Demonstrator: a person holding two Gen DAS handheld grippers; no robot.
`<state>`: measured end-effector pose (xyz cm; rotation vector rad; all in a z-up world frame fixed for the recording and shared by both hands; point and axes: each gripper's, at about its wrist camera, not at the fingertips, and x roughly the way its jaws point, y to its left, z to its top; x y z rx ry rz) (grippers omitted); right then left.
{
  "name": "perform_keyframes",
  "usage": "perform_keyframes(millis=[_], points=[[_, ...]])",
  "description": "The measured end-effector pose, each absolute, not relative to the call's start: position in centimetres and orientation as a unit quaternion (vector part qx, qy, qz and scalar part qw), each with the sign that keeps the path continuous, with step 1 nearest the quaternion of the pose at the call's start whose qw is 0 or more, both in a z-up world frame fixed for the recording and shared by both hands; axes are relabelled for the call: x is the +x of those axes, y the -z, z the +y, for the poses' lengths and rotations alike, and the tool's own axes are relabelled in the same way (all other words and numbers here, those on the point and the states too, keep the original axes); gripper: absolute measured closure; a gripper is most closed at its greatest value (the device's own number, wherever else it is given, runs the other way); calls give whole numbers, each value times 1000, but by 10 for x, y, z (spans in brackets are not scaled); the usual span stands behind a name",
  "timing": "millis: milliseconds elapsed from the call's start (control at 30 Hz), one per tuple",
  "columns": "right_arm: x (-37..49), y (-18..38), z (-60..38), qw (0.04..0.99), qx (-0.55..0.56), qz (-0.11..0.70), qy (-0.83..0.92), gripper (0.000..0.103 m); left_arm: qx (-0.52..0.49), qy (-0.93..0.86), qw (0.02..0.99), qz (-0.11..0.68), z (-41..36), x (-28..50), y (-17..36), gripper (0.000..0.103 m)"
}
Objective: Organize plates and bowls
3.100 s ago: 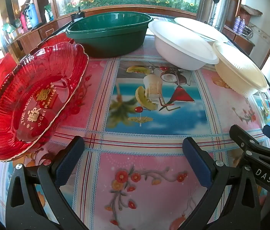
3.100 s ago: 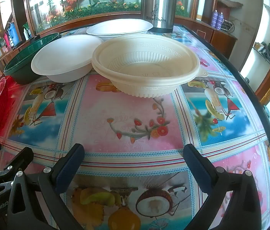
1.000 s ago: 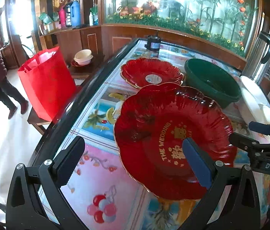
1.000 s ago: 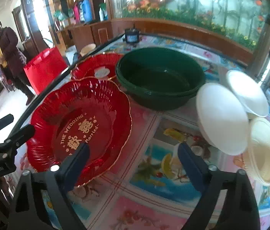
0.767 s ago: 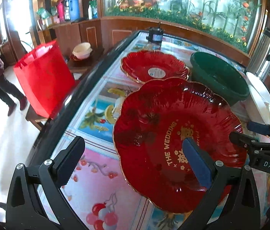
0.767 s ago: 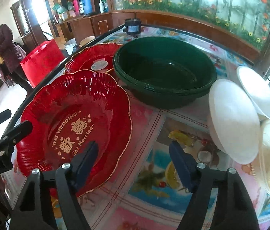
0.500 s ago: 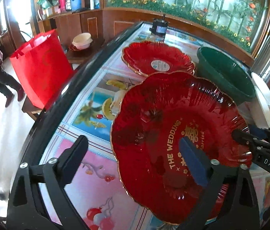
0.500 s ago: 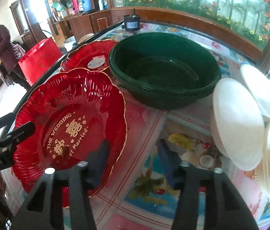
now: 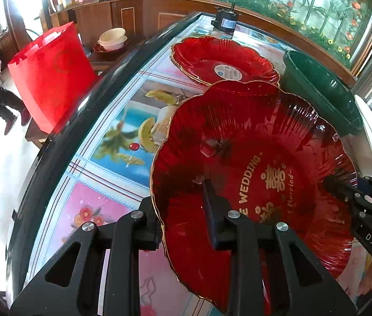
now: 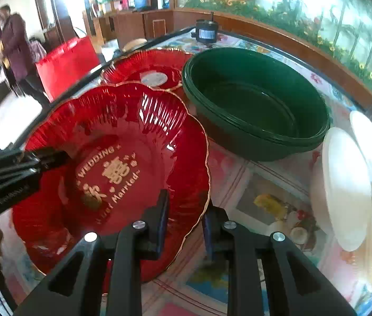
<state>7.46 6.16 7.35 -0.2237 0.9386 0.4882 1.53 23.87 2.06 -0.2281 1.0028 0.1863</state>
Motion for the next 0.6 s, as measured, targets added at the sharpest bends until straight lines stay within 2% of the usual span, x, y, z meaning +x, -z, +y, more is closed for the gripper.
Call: perform_keyframes(millis=[600], points=[[36,-96,76,878,-138,400,-224,77,-107,-91,885,443,244,-31,-50,80]])
